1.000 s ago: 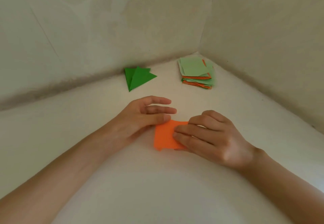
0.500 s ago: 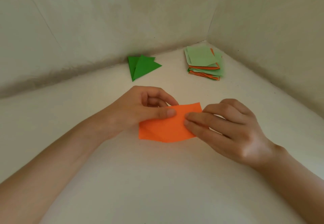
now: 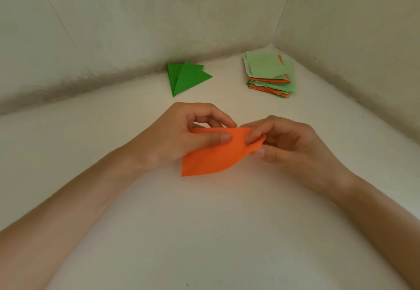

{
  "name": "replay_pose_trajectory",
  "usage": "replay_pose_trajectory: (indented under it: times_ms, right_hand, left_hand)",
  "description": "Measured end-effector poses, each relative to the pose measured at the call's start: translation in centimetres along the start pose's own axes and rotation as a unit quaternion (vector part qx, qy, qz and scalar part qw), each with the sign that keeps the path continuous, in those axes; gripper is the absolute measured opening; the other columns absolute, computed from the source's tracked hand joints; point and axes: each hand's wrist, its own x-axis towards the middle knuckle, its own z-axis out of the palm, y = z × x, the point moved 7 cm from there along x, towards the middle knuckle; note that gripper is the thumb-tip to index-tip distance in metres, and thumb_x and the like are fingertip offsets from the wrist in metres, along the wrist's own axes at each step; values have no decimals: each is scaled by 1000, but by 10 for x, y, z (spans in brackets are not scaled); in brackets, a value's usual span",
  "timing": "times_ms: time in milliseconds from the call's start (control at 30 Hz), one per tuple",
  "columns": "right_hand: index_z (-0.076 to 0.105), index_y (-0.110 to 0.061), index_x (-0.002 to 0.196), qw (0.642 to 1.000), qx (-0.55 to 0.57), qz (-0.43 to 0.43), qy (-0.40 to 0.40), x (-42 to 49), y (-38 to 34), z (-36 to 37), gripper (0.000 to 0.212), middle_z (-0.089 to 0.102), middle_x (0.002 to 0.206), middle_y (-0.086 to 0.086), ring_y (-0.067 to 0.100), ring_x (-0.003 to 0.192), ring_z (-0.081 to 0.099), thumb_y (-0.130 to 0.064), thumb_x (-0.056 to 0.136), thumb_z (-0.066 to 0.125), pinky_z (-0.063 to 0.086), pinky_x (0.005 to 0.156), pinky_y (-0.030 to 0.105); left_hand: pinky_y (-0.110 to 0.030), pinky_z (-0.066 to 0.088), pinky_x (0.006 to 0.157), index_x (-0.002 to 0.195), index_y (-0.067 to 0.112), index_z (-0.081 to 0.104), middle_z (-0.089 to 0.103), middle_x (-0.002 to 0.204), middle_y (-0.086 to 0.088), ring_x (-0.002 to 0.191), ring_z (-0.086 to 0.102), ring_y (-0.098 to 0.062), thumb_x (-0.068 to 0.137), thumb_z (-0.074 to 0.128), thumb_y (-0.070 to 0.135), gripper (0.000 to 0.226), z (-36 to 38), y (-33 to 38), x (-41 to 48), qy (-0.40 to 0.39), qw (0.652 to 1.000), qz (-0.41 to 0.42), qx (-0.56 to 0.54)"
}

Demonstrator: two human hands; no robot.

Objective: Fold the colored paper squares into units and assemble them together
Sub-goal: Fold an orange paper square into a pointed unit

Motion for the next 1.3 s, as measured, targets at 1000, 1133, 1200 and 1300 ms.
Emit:
replay_pose_trajectory:
  times_ms: [1000, 1133, 1200, 1300]
  right_hand:
    - [58, -12, 76, 986, -37, 66, 149, -3, -2, -3, 22, 61, 67, -2, 10, 59, 54, -23, 63, 71, 46, 58, 21]
    - [54, -15, 83, 985, -33, 57, 158, -4, -3, -3, 27, 60, 66, -4, 10, 61, 56, -21, 63, 72, 47, 58, 20]
    - [53, -17, 91, 984, -20, 64, 164, -4, -2, -3, 35, 62, 66, -1, 14, 63, 58, -21, 62, 72, 48, 59, 21]
    - [54, -19, 103, 982, -1, 81, 168, -4, 0, -3, 44, 64, 68, 0, 12, 62, 60, -21, 63, 71, 49, 59, 20]
  left_hand:
    - [-15, 46, 68, 101, 27, 67, 71, 88, -2, 76, 62, -6, 78, 71, 28, 23, 12, 1, -7, -32, 999, -8, -19]
    - [-18, 47, 70, 99, 30, 65, 71, 89, 2, 80, 65, -12, 76, 71, 22, 26, 18, 3, -8, -3, 999, 38, 14]
    - [-14, 47, 74, 98, 30, 66, 70, 93, 9, 85, 65, -7, 76, 70, 20, 24, 19, 5, -8, -1, 999, 47, 19]
    - [-9, 45, 75, 96, 30, 66, 70, 95, 18, 87, 63, 4, 78, 73, 13, 26, 17, 6, -9, 2, 999, 50, 14]
